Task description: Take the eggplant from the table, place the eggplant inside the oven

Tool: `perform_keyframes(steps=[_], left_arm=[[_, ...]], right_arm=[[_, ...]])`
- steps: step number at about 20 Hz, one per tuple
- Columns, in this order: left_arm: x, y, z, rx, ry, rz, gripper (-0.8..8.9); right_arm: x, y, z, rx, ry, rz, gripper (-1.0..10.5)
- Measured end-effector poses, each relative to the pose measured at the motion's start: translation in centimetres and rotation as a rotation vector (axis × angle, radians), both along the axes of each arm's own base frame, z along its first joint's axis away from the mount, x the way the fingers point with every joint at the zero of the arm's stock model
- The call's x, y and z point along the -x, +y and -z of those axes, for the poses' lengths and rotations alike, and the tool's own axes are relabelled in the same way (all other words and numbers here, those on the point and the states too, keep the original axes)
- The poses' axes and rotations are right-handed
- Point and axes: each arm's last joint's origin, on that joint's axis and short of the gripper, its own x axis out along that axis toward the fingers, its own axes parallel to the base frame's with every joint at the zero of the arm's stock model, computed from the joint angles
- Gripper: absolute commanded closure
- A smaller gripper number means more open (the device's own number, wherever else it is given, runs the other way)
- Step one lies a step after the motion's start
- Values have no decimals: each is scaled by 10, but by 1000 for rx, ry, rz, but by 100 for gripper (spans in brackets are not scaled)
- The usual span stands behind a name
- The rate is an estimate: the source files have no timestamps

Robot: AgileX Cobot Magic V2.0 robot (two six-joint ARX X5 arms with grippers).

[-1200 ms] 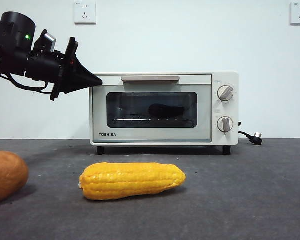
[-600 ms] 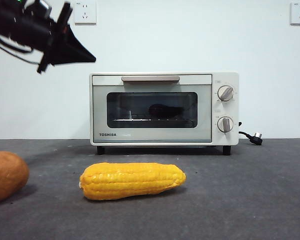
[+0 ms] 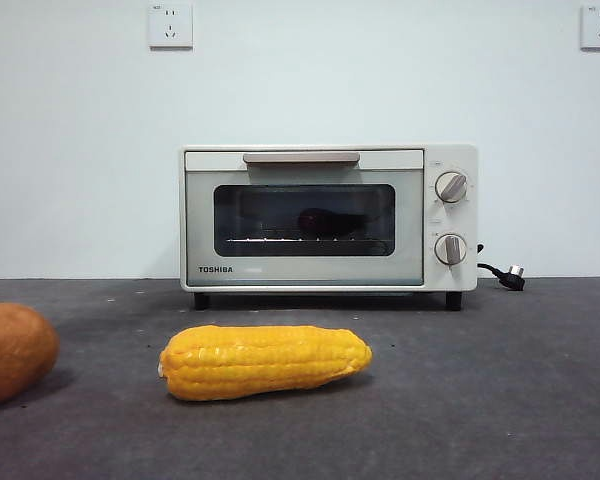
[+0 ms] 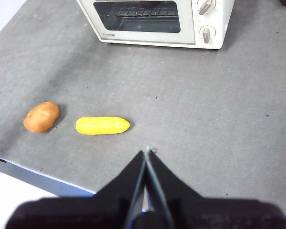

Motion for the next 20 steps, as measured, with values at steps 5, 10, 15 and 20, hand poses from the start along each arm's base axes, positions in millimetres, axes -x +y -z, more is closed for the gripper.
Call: perform_keyframes(steps=[5,10,15,20], left_arm=[[63,11,-12,-66,-7,-38,820],[101,22,-20,-54,-61,-33,818],[110,25,-23,-45,-88,-34,818],[105,23,-21,-50,-71,-33,818]], right_arm=[[0,0,0,0,0,0,948],[0,0,0,0,0,0,948],[0,0,0,0,0,0,948],[0,0,0,0,0,0,948]])
